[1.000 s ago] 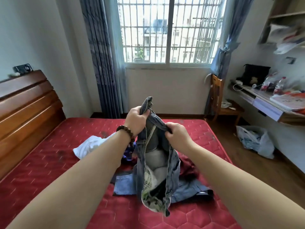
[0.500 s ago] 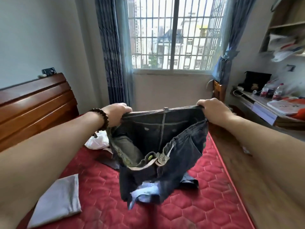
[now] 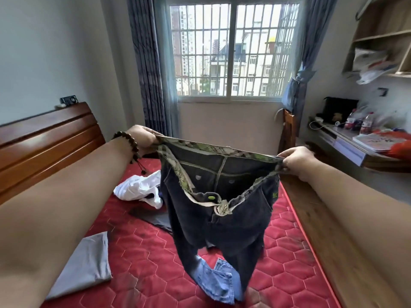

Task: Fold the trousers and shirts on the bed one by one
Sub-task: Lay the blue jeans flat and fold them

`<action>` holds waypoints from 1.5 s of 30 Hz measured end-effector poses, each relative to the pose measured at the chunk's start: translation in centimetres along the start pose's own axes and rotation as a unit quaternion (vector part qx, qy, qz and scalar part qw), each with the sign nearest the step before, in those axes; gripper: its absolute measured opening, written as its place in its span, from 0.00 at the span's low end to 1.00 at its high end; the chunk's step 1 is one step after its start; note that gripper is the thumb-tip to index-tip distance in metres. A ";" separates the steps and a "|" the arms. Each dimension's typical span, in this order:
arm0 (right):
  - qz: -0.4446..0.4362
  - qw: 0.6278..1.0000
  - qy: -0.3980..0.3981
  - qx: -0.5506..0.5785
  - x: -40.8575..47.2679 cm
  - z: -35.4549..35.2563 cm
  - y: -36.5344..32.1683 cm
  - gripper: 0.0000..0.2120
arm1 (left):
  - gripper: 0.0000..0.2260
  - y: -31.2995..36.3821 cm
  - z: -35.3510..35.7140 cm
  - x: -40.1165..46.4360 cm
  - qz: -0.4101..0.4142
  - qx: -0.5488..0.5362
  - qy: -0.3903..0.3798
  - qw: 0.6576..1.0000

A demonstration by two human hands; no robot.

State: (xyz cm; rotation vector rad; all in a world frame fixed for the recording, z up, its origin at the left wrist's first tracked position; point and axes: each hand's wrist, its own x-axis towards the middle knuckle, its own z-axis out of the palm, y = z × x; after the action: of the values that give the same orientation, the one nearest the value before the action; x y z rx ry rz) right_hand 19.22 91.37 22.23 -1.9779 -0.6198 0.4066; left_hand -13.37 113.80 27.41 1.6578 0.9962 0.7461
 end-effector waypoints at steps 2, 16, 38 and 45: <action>0.020 0.994 0.010 0.104 -0.6 0.8 1.1 0.16 | 0.09 0.2 -0.3 -0.6 0.012 -0.094 -0.019 0.995; -0.467 0.854 -0.068 -0.217 -1.4 -3.8 -5.7 0.22 | 0.19 0.8 -7.3 -1.0 0.364 0.320 0.004 0.875; -0.381 0.920 0.085 -0.013 -3.8 -1.7 -6.7 0.07 | 0.06 3.3 -14.1 -3.1 0.389 0.304 0.095 0.864; -0.304 0.937 0.172 -0.012 -4.9 1.8 -7.4 0.06 | 0.07 -0.3 -11.7 -2.8 0.303 0.308 0.102 0.896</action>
State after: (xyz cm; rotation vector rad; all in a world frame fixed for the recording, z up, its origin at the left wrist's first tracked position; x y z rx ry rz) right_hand 12.46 92.62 28.07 -1.7075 -0.9588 -0.3231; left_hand -24.70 116.58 30.53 2.5506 0.9114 1.1023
